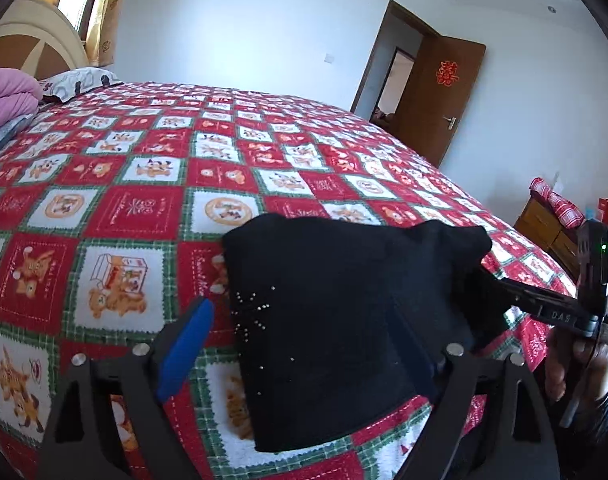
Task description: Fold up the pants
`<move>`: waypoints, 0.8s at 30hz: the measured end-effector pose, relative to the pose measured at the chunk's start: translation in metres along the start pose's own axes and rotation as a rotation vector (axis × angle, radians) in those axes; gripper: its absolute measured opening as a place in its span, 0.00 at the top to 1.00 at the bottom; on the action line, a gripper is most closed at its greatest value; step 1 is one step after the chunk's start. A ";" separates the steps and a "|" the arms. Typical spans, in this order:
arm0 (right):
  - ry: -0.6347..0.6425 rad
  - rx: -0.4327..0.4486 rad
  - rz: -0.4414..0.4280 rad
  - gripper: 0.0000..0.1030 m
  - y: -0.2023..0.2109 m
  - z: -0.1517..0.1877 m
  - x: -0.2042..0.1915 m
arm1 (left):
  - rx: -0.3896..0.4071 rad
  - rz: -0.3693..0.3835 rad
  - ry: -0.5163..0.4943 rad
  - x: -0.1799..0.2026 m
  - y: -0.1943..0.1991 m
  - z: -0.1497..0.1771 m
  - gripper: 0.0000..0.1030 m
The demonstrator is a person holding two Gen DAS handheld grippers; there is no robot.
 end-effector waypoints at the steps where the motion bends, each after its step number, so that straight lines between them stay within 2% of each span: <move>1: -0.005 -0.008 -0.009 0.50 -0.001 0.001 0.004 | -0.001 -0.004 0.000 0.001 -0.002 0.001 0.07; 2: -0.003 -0.021 -0.030 0.70 -0.002 0.002 0.007 | -0.002 -0.006 0.000 0.000 -0.003 0.002 0.06; 3: -0.003 -0.037 -0.055 0.82 -0.003 0.003 0.008 | -0.008 -0.004 -0.005 0.002 -0.005 0.003 0.06; 4: -0.004 -0.043 -0.058 0.87 -0.005 0.003 0.010 | -0.015 -0.002 -0.013 0.002 -0.007 0.004 0.06; 6: 0.005 -0.043 -0.058 0.91 -0.005 0.004 0.010 | -0.021 -0.014 -0.025 0.003 -0.009 0.006 0.06; 9: -0.010 -0.046 -0.073 0.92 0.001 0.000 0.016 | -0.025 -0.037 -0.032 0.001 -0.012 0.008 0.02; 11: -0.015 -0.056 -0.046 0.93 0.005 -0.002 0.022 | -0.045 -0.059 -0.036 -0.002 -0.020 0.011 0.00; 15: -0.003 -0.155 0.022 0.92 -0.013 0.004 0.035 | -0.085 -0.058 0.002 -0.013 -0.033 0.019 0.00; 17: 0.013 -0.172 0.039 0.92 -0.020 0.007 0.035 | -0.074 -0.060 -0.003 -0.013 -0.032 0.021 0.00; 19: 0.040 -0.154 0.061 0.84 -0.014 0.004 0.032 | -0.058 -0.080 -0.006 -0.013 -0.028 0.019 0.00; 20: 0.030 -0.148 0.078 0.70 -0.010 0.001 0.033 | -0.047 -0.088 -0.005 -0.013 -0.025 0.018 0.00; 21: 0.008 -0.122 0.131 0.65 -0.002 -0.003 0.037 | -0.031 -0.098 -0.005 -0.012 -0.021 0.017 0.00; 23: -0.009 -0.036 0.191 0.65 0.018 -0.010 0.039 | 0.003 -0.102 -0.013 -0.009 -0.015 0.013 0.00; 24: -0.011 0.020 0.170 0.63 0.031 -0.015 0.034 | 0.016 -0.105 -0.016 -0.007 -0.013 0.011 0.00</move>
Point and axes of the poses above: each gripper's, at about its wrist camera, not at the fingertips, and y roughly against the way its jaws point, x to its right, z to its underside, the point moved 5 cm from there along -y, roughly the way its jaws point, and after that the axes turned 13 degrees about -x, right-handed, at the moved point
